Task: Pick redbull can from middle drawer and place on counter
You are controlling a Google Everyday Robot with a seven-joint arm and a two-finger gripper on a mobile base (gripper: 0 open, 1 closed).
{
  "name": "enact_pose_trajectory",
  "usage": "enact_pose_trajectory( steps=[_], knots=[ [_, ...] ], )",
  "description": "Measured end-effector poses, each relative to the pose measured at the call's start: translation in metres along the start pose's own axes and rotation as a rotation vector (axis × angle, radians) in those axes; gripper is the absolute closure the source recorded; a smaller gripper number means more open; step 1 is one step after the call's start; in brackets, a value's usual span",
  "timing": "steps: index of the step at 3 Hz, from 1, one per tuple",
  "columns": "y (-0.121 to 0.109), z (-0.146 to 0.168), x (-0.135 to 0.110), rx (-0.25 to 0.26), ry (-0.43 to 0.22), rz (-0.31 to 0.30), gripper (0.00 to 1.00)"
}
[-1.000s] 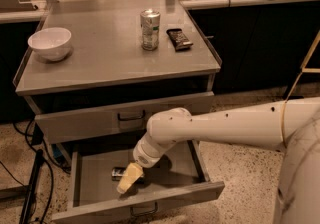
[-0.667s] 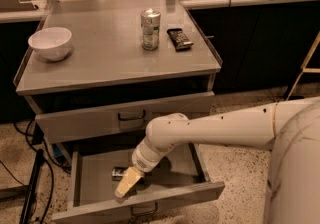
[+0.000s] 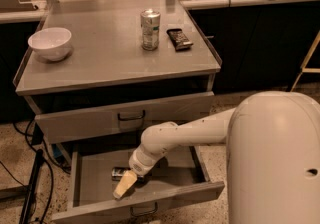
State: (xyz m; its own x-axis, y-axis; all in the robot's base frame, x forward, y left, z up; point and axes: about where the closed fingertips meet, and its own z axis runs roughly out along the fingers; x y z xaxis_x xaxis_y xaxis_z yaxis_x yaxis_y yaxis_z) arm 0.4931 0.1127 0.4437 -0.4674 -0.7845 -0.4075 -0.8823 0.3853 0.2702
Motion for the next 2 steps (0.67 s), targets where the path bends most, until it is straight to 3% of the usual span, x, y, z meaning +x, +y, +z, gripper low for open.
enact_pose_trajectory(
  steps=[2],
  knots=[
    [-0.022, 0.014, -0.001, 0.014, 0.003, 0.034, 0.00]
  ],
)
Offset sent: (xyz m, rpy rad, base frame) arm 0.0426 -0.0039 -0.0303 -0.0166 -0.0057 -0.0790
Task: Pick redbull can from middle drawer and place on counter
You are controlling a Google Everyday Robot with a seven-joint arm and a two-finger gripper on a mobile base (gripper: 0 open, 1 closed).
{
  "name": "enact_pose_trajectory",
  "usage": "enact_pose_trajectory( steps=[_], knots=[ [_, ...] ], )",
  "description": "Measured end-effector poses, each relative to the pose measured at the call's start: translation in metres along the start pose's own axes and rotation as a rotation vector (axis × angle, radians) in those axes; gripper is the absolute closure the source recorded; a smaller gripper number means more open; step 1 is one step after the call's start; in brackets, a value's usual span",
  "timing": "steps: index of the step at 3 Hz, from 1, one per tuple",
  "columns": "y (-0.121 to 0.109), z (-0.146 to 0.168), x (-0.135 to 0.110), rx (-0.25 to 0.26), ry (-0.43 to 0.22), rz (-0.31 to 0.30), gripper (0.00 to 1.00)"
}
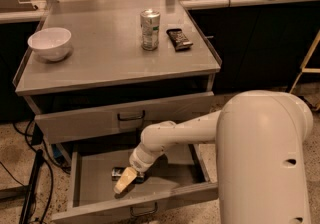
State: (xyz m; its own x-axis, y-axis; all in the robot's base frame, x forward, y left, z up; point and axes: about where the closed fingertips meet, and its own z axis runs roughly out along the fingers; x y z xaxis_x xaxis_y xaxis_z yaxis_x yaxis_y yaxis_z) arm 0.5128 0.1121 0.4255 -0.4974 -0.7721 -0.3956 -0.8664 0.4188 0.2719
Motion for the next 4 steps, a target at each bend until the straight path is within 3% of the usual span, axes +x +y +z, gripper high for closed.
enact_pose_trajectory(
  steps=[1, 4],
  knots=[
    [-0.017, 0.014, 0.000, 0.013, 0.000, 0.021, 0.00],
    [-0.035, 0.045, 0.010, 0.012, 0.010, 0.063, 0.00]
  ],
)
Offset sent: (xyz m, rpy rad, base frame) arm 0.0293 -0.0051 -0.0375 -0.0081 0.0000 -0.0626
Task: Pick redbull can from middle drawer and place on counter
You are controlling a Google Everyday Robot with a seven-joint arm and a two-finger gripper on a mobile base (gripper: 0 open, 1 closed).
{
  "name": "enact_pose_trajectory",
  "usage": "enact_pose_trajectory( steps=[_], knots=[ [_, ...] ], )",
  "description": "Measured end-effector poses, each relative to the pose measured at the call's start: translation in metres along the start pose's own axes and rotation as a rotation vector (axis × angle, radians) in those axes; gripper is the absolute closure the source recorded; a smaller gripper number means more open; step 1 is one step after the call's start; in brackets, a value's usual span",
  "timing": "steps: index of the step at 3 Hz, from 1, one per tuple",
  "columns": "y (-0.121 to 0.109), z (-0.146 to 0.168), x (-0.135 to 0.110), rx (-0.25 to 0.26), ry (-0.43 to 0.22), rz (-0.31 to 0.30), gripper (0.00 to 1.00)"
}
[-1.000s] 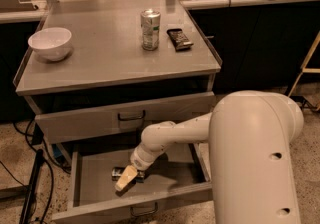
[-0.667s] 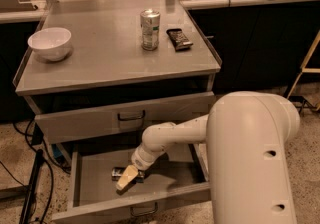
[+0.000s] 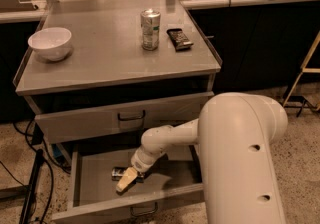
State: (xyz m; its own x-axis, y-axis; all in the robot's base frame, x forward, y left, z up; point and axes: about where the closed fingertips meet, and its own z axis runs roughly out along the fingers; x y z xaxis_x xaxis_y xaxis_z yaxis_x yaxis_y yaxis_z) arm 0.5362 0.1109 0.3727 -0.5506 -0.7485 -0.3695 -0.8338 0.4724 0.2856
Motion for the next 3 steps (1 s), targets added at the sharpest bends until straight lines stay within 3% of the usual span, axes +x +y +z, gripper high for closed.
enact_pose_trajectory(
  steps=[1, 3],
  knots=[
    [-0.0011, 0.0110, 0.0025, -0.014, 0.020, 0.005, 0.04],
    [-0.0011, 0.0110, 0.0025, -0.014, 0.020, 0.005, 0.49]
  ],
)
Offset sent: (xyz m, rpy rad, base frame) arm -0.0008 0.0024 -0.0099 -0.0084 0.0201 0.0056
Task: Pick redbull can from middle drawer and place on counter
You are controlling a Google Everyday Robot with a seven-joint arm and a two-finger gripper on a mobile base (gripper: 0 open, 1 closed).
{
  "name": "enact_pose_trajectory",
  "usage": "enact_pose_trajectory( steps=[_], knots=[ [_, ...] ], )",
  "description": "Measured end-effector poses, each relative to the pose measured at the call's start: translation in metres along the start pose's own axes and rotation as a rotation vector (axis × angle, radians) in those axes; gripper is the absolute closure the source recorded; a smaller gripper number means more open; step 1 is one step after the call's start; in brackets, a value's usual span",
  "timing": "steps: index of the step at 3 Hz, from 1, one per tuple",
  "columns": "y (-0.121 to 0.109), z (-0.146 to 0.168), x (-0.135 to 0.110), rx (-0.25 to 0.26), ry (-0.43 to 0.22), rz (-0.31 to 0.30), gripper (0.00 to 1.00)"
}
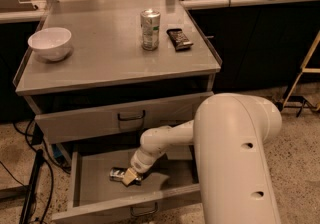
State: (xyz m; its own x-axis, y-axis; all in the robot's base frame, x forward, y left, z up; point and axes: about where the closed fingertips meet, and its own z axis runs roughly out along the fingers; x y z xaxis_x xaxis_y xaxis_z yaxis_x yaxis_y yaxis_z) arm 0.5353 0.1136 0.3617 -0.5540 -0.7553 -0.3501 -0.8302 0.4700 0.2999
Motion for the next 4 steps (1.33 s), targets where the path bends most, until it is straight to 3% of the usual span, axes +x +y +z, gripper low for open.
enact_pose_trajectory(
  steps=[2, 4],
  knots=[
    [0.003, -0.003, 0.001, -0.006, -0.004, 0.005, 0.96],
    [0.034, -0.067, 0.004, -0.008, -0.049, 0.041, 1.00]
  ],
)
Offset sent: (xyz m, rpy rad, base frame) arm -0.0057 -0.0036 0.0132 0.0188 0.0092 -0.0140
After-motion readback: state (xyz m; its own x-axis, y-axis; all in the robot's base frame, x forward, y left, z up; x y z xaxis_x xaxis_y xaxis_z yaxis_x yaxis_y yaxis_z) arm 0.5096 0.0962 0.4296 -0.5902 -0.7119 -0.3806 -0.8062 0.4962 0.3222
